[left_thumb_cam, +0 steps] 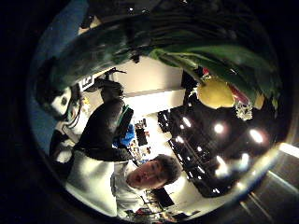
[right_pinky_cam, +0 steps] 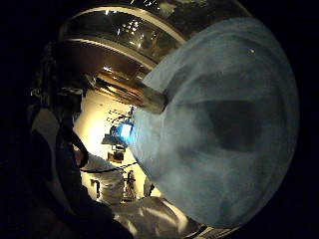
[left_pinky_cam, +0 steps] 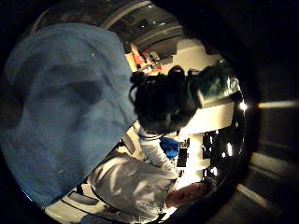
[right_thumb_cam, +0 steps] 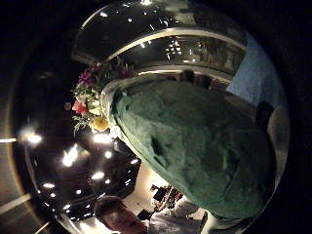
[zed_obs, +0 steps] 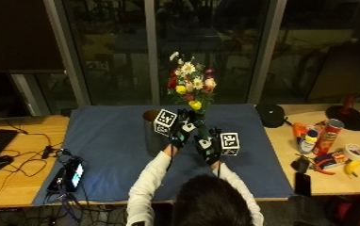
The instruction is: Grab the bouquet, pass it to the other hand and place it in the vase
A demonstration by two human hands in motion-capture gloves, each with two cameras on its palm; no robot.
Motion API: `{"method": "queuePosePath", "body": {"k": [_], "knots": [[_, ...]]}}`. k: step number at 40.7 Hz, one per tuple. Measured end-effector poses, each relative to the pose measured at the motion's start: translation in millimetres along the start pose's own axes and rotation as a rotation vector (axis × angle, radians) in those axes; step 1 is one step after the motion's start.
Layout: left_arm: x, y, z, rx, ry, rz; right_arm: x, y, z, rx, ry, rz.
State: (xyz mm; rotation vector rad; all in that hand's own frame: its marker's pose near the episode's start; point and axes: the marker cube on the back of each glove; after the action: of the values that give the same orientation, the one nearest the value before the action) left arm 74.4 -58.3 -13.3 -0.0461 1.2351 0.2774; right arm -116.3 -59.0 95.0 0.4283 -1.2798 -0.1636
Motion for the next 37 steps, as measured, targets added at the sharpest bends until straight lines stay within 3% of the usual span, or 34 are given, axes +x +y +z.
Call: {"method": "queuePosePath", "body": {"k": [6, 10, 13, 19, 21, 25, 29, 31, 33, 36, 37], "knots": [[7.5, -10.2, 6.1, 0.038, 0.055, 0.098, 19.7, 11.4, 19.5, -0.035, 0.024, 0.099], [5.5, -15.3, 6.9, 0.122, 0.122, 0.102, 1.6, 23.2, 35.5, -0.061, -0.002, 0.05], [4.8, -15.4, 5.4, 0.189, 0.167, 0.093, 13.8, 30.0, 37.8, -0.058, 0.1, 0.105], [5.0, -12.6, 5.3, 0.309, 0.119, 0.143, 22.0, 39.8, 45.8, -0.08, 0.089, 0.178], [5.3, -14.9, 3.4, 0.348, 0.086, 0.187, 26.4, 38.6, 46.2, -0.096, 0.055, 0.183], [10.1, -26.5, -5.4, 0.411, -0.016, 0.389, 31.0, 36.2, 40.1, -0.113, 0.07, 0.173], [41.4, -20.5, -10.9, 0.459, 0.025, 0.291, 28.9, 31.8, 21.5, -0.117, 0.227, 0.057], [65.3, -21.2, -20.6, 0.499, 0.012, 0.307, 30.4, 26.7, 12.6, -0.115, 0.167, 0.059], [91.2, -24.4, -33.6, 0.541, -0.031, 0.4, 33.5, 20.0, 6.5, -0.114, 0.019, 0.074], [132.4, -28.4, -53.3, 0.59, -0.116, 0.632, 40.6, 10.4, -2.9, -0.108, -0.099, 0.053], [142.4, -28.9, -59.7, 0.611, -0.138, 0.636, 42.8, 8.4, -6.6, -0.102, -0.101, 0.049]]}}
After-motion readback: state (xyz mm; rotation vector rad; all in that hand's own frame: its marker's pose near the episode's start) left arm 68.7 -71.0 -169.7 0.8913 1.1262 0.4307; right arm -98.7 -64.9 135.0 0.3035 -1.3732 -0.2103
